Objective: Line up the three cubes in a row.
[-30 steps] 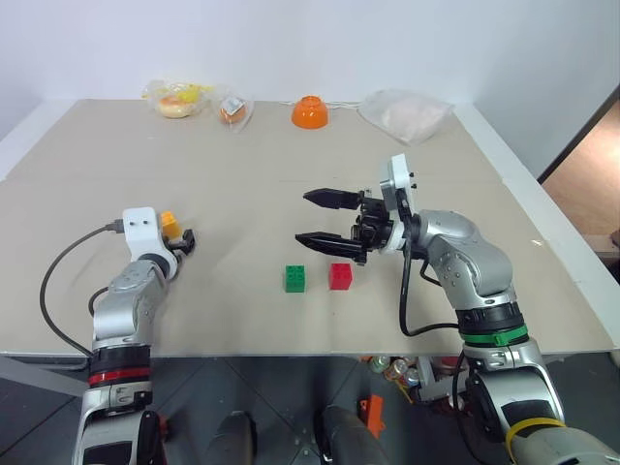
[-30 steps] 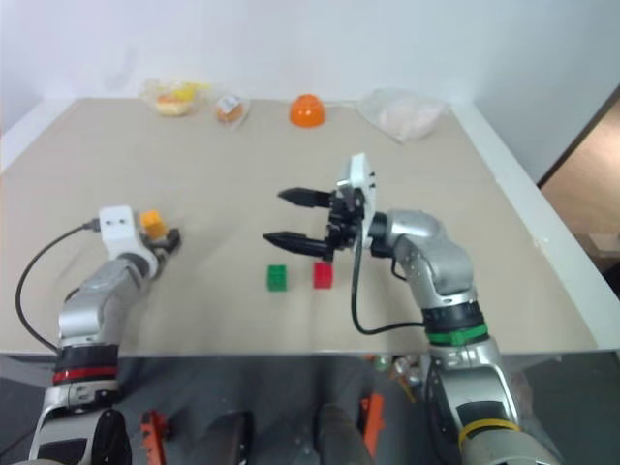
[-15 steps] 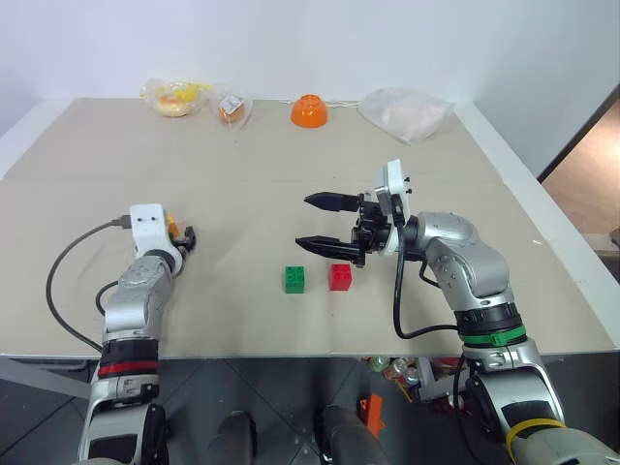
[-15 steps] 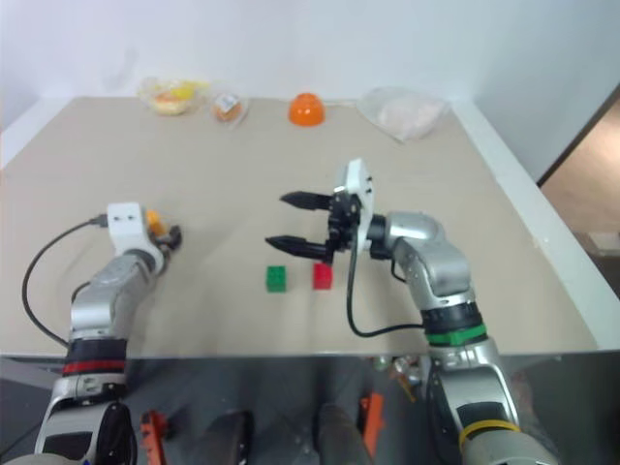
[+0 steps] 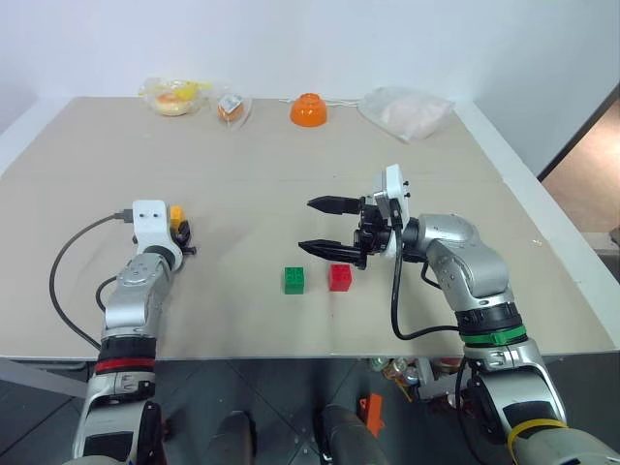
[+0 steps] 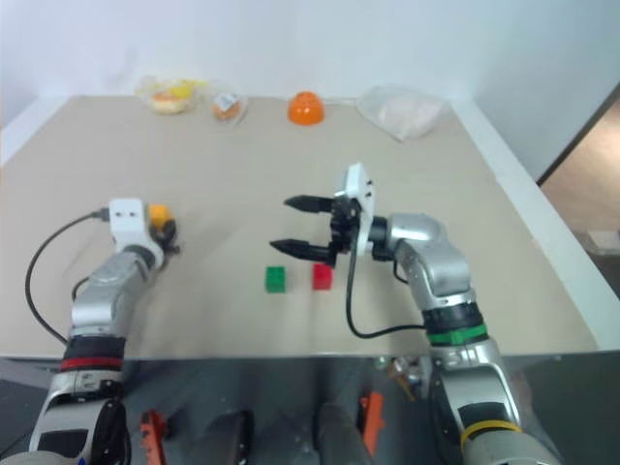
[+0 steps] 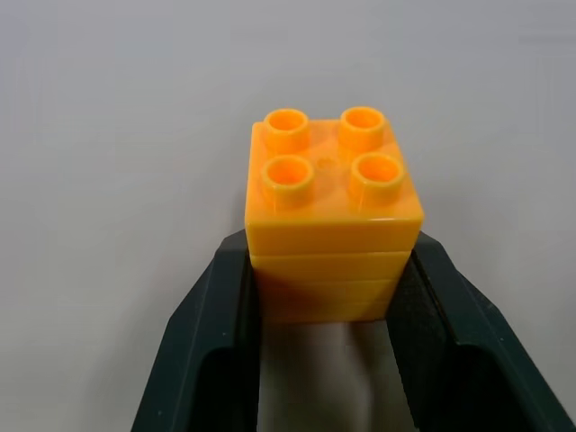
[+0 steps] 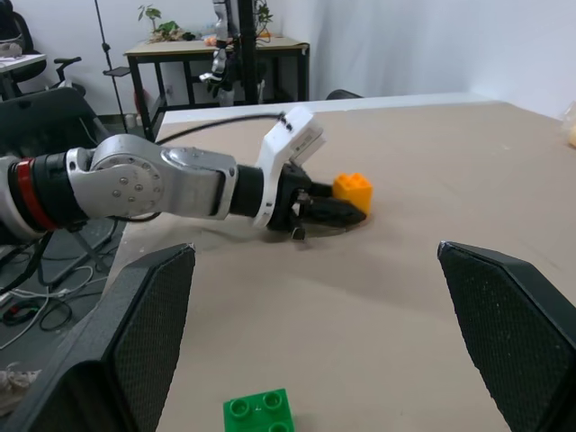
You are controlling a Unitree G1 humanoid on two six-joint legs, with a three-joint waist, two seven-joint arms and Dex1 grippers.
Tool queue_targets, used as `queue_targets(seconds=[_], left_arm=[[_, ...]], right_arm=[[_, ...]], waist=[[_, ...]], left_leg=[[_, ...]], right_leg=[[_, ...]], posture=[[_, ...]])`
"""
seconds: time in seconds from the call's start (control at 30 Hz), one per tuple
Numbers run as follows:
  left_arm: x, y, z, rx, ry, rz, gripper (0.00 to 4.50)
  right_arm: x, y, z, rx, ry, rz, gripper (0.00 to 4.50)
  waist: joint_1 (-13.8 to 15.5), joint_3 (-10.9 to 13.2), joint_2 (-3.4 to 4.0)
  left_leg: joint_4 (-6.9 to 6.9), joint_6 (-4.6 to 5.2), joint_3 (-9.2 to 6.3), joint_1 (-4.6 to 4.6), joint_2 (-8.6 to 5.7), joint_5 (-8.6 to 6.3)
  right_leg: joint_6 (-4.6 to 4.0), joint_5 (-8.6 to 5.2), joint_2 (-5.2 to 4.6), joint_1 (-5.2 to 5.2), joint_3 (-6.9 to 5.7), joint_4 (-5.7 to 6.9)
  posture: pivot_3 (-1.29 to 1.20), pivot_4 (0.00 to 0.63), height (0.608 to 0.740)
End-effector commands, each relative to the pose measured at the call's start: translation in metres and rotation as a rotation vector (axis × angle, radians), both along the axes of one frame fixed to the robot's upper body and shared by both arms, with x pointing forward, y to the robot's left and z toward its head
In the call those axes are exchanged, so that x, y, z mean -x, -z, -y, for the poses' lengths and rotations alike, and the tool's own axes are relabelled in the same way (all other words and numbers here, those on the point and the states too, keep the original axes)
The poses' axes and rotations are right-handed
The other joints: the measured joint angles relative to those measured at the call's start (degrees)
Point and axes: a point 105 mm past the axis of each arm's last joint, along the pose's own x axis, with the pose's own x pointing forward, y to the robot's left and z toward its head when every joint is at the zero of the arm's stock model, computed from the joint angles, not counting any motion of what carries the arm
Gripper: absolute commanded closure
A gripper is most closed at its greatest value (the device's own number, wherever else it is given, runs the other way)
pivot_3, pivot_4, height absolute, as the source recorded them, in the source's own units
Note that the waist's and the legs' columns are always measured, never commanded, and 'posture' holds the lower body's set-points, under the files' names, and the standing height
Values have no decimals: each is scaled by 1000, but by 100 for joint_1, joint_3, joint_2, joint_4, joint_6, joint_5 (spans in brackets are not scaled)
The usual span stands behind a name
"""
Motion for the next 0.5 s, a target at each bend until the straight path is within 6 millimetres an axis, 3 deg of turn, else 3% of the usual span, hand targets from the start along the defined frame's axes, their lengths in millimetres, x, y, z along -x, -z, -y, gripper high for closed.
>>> queue_targets(seconds=[0.03, 0.27, 0.37, 0.5], left_arm=[[22, -27, 19, -38, 373, 161, 3180], [89, 5, 14, -246, 935, 43, 3180], [93, 8, 8, -231, 1006, 12, 3180], [90, -3, 21, -209, 1106, 77, 3180]], right_arm=[[12, -3, 5, 29, -50, 17, 0], [34, 2, 24, 67, -110, -42, 0], [34, 1, 29, 60, -90, -54, 0], [31, 3, 32, 65, -55, -52, 0]], waist=[[-1, 0, 0], [-18, 1, 2], [-15, 1, 2], [3, 1, 2]], left_leg=[[-6, 0, 1, 0, 0, 0], [-49, -2, 6, 2, 7, -7], [-49, 0, 4, 2, 11, -8], [-29, 0, 3, -3, 9, -7]], right_leg=[[-3, -3, -1, -2, 0, -2], [-24, -41, -2, -24, -2, 1], [-46, -54, -1, -27, -11, 5], [-51, -55, -3, -19, -13, 5]], posture=[[0, 150, 740], [0, 150, 740], [0, 150, 740], [0, 150, 740]])
